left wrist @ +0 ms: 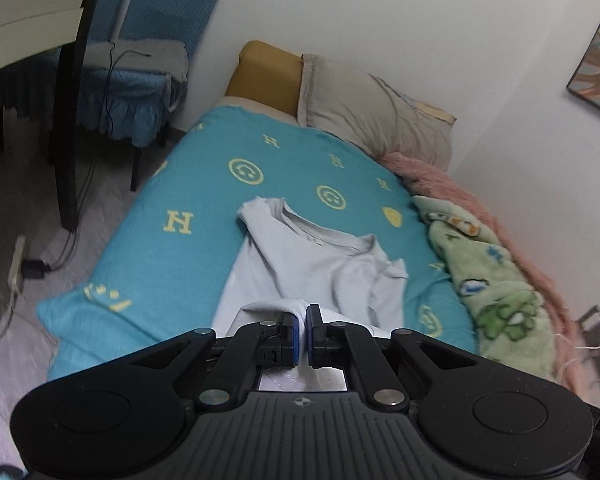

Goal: Fold clothes
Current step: 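Lift the hem with both grippers and lay it over onto the collar, then open both grippers and release the folded shirt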

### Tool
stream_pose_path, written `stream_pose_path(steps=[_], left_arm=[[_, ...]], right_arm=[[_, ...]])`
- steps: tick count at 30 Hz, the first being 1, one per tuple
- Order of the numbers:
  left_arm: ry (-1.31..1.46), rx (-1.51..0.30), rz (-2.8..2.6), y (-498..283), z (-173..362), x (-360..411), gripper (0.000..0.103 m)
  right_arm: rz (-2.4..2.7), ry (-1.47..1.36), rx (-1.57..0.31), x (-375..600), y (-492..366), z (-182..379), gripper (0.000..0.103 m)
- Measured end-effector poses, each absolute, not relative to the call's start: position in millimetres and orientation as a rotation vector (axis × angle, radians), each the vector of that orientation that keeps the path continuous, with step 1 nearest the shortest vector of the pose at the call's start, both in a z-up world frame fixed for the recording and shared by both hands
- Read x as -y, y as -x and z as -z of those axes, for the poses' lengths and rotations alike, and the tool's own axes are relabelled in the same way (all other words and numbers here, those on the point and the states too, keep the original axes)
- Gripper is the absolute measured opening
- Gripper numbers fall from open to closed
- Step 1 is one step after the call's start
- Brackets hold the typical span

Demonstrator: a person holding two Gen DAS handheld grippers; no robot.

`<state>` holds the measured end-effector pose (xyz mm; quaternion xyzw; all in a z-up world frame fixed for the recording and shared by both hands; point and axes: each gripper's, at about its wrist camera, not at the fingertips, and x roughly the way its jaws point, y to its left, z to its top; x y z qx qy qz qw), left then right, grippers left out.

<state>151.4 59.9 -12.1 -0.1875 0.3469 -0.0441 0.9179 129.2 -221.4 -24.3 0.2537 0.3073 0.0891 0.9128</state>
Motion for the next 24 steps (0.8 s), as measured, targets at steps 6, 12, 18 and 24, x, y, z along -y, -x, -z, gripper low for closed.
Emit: stream_pose_path(steps=[6, 12, 18, 24], left_arm=[[0.276, -0.699, 0.057, -198.5, 48.4, -46.9, 0.004], [0.208, -0.760, 0.030, -247.7, 107.6, -34.2, 0.004], [0.167, -0.823, 0.031, -270.1, 147.1, -27.0, 0.006], [0.116, -0.802, 0.066, -255.0, 136.2, -23.5, 0.046]], right_arm=[[-0.172, -0.382, -0.623, 204.2, -176.3, 57.8, 0.007], [-0.162, -0.315, -0.659, 199.3, -211.6, 108.9, 0.008], [-0.151, -0.326, -0.705, 202.5, -230.8, 142.6, 0.009], [-0.127, -0.341, -0.703, 201.6, -221.8, 133.1, 0.026]])
